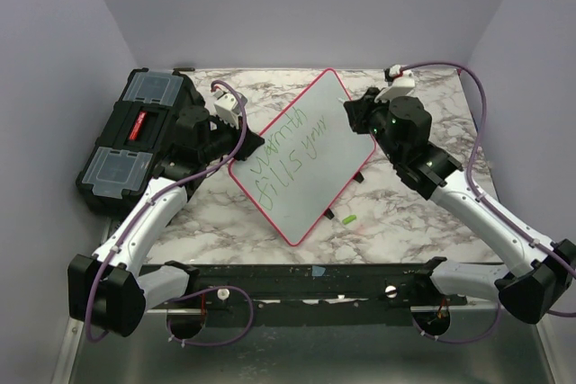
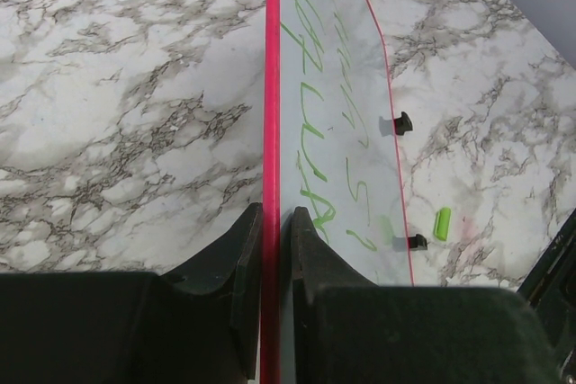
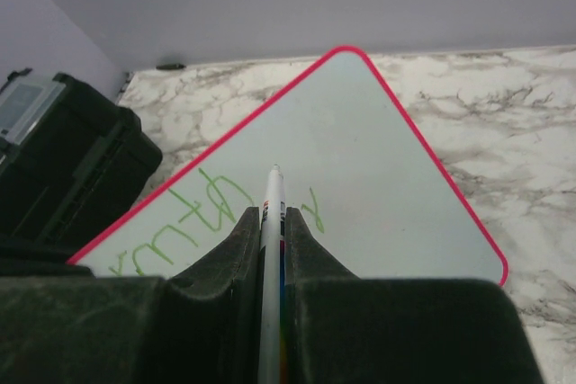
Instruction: Write a sentence on the whiteboard
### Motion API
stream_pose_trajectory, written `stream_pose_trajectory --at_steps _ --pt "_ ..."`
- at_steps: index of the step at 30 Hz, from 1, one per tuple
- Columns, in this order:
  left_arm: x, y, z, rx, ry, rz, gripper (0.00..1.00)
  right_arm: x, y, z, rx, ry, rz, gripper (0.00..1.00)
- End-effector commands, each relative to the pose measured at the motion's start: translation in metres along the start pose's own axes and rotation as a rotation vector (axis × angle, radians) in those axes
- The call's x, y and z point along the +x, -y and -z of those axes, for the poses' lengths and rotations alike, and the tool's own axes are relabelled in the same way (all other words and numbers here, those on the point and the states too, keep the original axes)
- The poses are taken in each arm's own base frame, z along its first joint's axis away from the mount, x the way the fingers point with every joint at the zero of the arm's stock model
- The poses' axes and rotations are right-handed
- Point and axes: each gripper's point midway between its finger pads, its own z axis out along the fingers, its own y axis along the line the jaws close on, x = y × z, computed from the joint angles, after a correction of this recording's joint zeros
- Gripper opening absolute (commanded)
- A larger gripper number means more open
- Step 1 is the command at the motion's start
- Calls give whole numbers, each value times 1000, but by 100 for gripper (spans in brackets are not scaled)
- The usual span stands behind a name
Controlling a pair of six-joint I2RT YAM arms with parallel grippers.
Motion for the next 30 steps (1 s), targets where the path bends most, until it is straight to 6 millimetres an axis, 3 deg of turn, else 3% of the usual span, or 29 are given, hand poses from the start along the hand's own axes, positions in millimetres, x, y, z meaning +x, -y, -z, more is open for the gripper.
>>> stream_pose_trajectory --at_steps 1,15,30 --pt "-10 5 6 5 28 -81 0 37 -6 7 -71 -120 -8 1" --pt "-3 -2 -1 -6 7 -71 0 118 -27 27 -255 -359 -73 1" --pt "-4 -2 -3 -3 10 -64 0 172 -25 67 -371 -498 -91 1"
